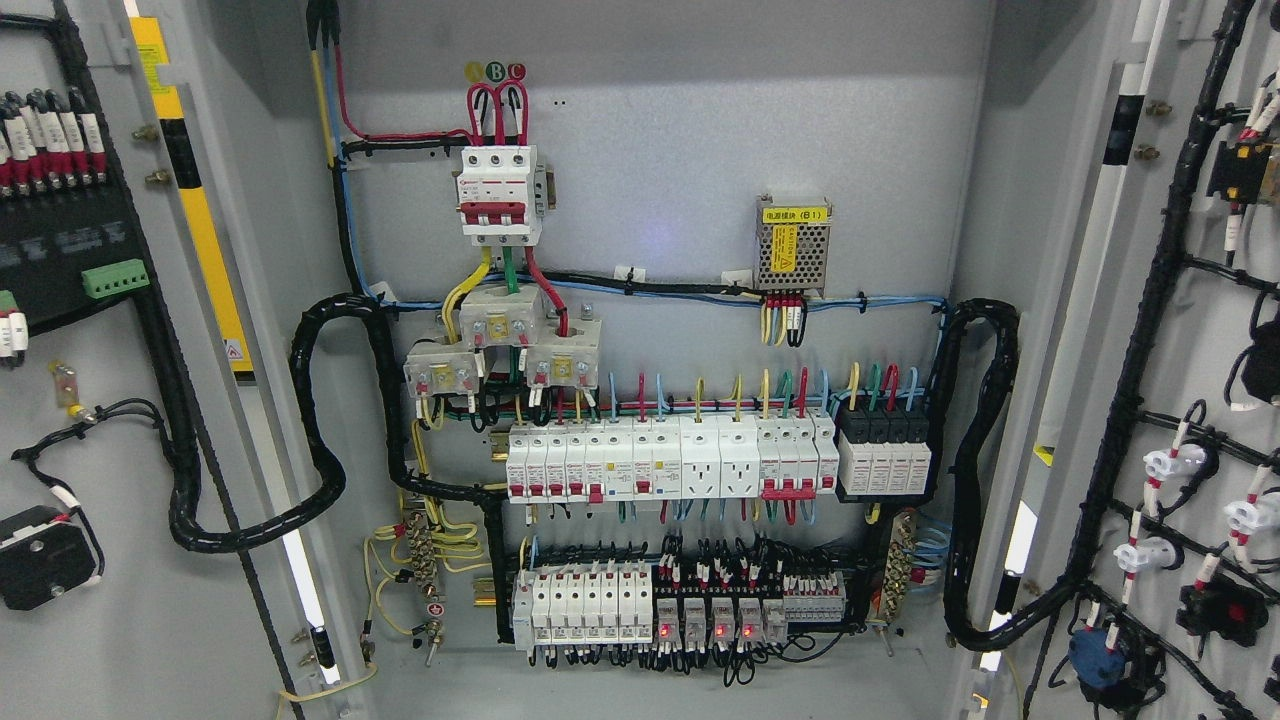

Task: Open door with both hands

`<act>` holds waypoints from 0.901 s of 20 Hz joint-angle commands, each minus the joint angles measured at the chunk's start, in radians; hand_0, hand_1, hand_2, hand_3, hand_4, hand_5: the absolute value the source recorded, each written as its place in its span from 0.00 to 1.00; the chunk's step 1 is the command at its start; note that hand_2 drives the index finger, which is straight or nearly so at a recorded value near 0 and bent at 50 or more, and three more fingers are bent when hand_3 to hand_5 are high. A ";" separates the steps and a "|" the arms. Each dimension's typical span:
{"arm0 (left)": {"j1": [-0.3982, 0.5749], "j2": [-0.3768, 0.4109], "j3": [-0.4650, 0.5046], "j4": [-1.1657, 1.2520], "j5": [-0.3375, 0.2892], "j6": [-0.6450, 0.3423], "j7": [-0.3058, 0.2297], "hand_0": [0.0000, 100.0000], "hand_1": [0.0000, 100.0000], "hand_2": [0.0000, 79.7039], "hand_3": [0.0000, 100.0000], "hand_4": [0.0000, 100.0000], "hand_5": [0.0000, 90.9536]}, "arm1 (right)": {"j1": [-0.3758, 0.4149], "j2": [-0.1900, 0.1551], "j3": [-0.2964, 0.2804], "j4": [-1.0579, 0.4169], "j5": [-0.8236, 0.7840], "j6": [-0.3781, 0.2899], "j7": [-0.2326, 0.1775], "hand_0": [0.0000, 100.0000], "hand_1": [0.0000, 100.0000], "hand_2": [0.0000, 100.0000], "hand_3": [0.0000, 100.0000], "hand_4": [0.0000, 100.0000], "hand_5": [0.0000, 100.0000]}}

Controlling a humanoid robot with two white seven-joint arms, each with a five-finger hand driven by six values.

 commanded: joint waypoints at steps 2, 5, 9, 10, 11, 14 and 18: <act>-0.178 -0.164 -0.134 0.939 -0.056 -0.012 -0.007 0.00 0.00 0.00 0.00 0.00 0.00 | -0.069 0.115 0.114 0.629 0.104 0.001 -0.093 0.22 0.00 0.00 0.00 0.00 0.00; -0.236 -0.161 -0.140 1.156 -0.066 -0.008 -0.008 0.00 0.00 0.00 0.00 0.00 0.00 | -0.119 0.140 0.111 0.802 0.203 0.007 -0.118 0.22 0.00 0.00 0.00 0.00 0.00; -0.252 -0.152 -0.138 1.270 -0.067 0.011 -0.005 0.00 0.00 0.00 0.00 0.00 0.00 | -0.210 0.174 0.108 1.064 0.302 0.007 -0.146 0.21 0.00 0.00 0.00 0.00 0.00; -0.252 -0.152 -0.140 1.285 -0.069 0.038 0.001 0.00 0.00 0.00 0.00 0.00 0.00 | -0.225 0.178 0.113 1.114 0.311 0.009 -0.149 0.22 0.00 0.00 0.00 0.00 0.00; -0.252 -0.152 -0.149 1.305 -0.069 0.087 0.005 0.00 0.00 0.00 0.00 0.00 0.00 | -0.239 0.181 0.114 1.167 0.334 0.015 -0.150 0.22 0.00 0.00 0.00 0.00 0.00; -0.250 -0.150 -0.226 1.374 -0.082 0.243 0.198 0.00 0.00 0.00 0.00 0.00 0.00 | -0.268 0.192 0.111 1.270 0.418 0.050 -0.170 0.22 0.00 0.00 0.00 0.00 0.00; -0.248 -0.139 -0.280 1.393 -0.082 0.262 0.426 0.00 0.00 0.00 0.00 0.00 0.00 | -0.273 0.194 0.108 1.298 0.443 0.167 -0.290 0.22 0.00 0.00 0.00 0.00 0.00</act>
